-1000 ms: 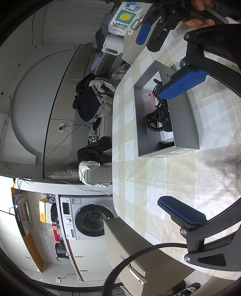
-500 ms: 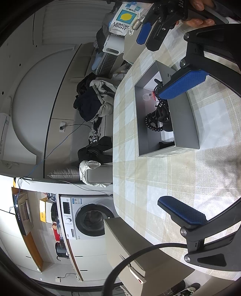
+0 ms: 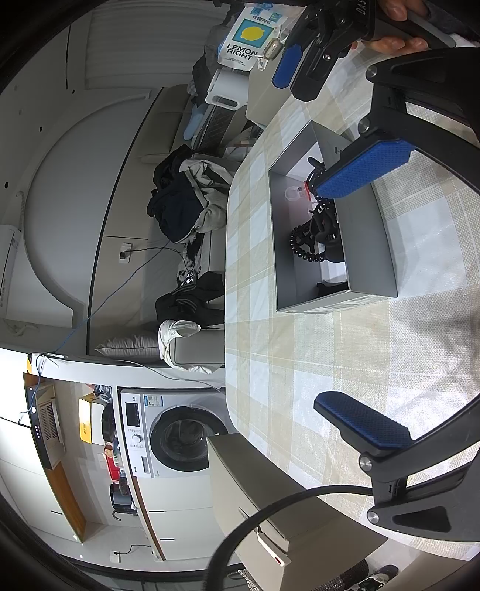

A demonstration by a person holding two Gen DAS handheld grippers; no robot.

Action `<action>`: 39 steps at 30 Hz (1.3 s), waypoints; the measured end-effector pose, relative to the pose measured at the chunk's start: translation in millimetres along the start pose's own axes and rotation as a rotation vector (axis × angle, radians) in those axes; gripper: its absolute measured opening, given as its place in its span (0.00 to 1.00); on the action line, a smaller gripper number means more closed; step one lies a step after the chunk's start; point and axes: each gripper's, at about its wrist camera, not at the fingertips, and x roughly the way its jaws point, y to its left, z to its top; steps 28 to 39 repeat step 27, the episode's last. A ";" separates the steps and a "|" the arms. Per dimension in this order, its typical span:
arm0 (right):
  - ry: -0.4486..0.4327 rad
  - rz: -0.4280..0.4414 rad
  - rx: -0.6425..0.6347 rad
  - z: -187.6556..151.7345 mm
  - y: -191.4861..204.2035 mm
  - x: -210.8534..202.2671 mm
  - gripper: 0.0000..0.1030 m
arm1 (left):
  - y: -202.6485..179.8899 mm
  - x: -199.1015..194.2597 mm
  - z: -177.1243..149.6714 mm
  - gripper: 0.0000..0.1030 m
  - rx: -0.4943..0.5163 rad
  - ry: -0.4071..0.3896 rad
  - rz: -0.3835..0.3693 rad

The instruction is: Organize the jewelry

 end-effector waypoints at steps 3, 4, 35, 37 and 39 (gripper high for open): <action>0.000 0.000 0.000 -0.1 0.0 0.0 1.00 | 0.0 0.0 -0.1 0.99 0.000 0.000 0.000; 0.000 0.001 0.000 -0.1 0.0 0.1 1.00 | 0.0 0.0 0.0 0.99 0.000 0.000 0.000; 0.002 0.001 0.000 0.3 0.2 0.8 1.00 | 1.9 0.0 4.8 0.99 -0.012 0.003 0.008; 0.002 0.001 0.000 0.3 0.2 0.8 1.00 | 1.9 0.0 4.8 0.99 -0.012 0.003 0.008; 0.002 0.001 0.000 0.3 0.2 0.8 1.00 | 1.9 0.0 4.8 0.99 -0.012 0.003 0.008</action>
